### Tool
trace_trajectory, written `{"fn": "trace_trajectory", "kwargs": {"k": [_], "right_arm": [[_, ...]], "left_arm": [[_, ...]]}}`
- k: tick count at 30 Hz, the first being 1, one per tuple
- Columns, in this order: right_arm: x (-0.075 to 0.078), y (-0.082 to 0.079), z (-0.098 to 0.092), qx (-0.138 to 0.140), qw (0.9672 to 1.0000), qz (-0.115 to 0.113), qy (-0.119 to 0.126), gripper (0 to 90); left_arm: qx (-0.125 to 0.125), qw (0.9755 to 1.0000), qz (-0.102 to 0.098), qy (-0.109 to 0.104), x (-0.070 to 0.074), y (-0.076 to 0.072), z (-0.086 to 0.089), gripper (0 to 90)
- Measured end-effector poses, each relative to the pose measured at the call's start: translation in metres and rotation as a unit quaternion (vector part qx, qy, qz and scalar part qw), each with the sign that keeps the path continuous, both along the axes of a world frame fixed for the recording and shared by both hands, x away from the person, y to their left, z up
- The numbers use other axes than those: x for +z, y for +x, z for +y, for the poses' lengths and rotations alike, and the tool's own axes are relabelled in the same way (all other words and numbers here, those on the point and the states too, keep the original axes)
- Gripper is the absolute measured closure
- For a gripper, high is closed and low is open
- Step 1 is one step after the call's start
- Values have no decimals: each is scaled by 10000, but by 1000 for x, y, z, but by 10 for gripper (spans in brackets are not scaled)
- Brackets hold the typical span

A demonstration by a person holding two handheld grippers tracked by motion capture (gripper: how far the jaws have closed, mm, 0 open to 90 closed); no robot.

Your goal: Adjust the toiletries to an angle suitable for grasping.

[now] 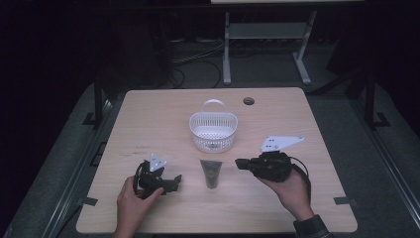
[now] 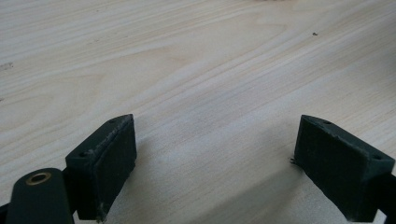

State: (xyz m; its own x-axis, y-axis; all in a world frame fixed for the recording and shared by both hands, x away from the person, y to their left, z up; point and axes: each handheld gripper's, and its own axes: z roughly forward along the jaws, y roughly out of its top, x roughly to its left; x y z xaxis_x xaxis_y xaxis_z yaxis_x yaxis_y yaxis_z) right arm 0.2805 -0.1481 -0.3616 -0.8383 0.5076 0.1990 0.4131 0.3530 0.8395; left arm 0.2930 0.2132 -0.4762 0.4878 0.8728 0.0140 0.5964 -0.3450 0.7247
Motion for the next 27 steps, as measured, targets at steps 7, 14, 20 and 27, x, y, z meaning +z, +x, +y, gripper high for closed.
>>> {"fn": "trace_trajectory", "kwargs": {"k": [7,14,20,27], "right_arm": [[1,1,11,120,9999,-12,-15,900],[3,3,25,273,9996,-39,-42,900],[1,5,33,348,9993,-36,-96,900],[-2,9,41,401,9991,-30,-152,900]], "left_arm": [[-9,10000,18,8,0,0,0,120],[-10,10000,11,4,0,0,0,120],[-7,10000,9,1,0,0,0,120],[-9,10000,9,5,0,0,0,120]]}}
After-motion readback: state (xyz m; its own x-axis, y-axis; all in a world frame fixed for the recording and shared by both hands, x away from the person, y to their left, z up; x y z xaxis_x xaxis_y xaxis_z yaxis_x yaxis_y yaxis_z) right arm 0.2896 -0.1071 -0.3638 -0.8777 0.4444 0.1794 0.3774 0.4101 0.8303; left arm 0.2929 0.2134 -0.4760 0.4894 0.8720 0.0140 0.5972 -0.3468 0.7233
